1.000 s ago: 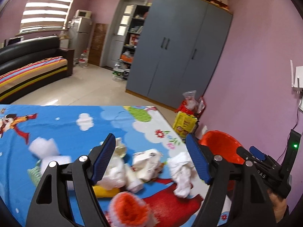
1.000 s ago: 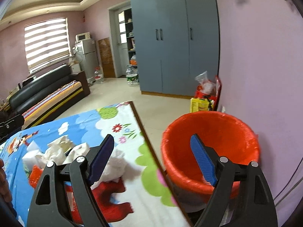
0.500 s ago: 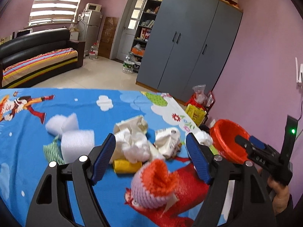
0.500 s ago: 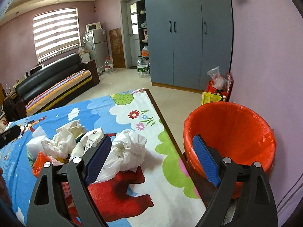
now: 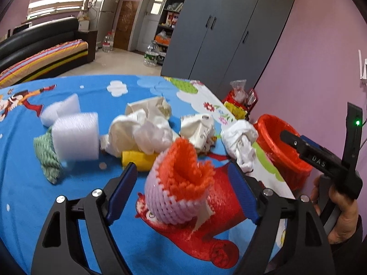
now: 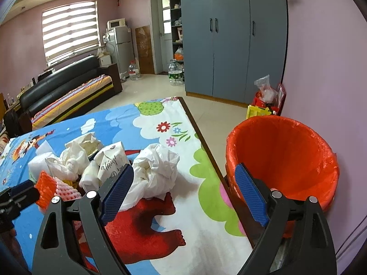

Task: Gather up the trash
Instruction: 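Return both tools to the bed and reach toward the remaining trash, then grasp the orange-pink foam net with the left tool while the right tool grasps the plastic bag, then carry both items over the orange bin and open both tools to drop them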

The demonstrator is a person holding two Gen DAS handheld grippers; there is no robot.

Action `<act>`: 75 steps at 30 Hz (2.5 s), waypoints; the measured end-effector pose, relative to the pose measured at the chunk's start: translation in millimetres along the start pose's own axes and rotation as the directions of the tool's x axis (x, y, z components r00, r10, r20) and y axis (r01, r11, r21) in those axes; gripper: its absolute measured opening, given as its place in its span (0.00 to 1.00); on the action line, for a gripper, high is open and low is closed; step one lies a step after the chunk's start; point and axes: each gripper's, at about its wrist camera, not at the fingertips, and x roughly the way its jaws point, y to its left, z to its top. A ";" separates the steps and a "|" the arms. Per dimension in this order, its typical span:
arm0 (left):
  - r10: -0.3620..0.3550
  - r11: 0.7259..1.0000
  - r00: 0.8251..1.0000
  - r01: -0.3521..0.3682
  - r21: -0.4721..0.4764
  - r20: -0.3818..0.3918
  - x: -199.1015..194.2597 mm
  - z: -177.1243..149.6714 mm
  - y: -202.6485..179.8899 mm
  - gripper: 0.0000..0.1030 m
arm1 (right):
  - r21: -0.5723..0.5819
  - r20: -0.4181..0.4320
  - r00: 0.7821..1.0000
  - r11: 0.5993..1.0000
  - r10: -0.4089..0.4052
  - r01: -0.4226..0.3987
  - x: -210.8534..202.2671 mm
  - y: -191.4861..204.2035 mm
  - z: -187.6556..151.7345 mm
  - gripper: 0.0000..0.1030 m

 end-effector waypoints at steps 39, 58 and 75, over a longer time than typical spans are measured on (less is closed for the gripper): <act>-0.018 1.000 0.999 0.017 0.010 0.034 -14.3 15.7 -2.1 0.35 | -0.077 -0.157 0.987 0.996 0.033 -0.045 67.5 50.1 -7.2 0.29; -0.092 0.991 0.991 0.082 0.101 0.101 -0.5 67.8 -51.9 0.35 | 0.029 0.011 1.000 1.000 -0.012 0.012 -5.4 -23.2 28.2 0.26; -0.303 0.923 0.953 0.289 0.255 0.017 73.4 118.6 -167.9 0.35 | 0.137 0.054 0.973 0.966 -0.226 0.217 -26.7 -123.2 38.7 0.26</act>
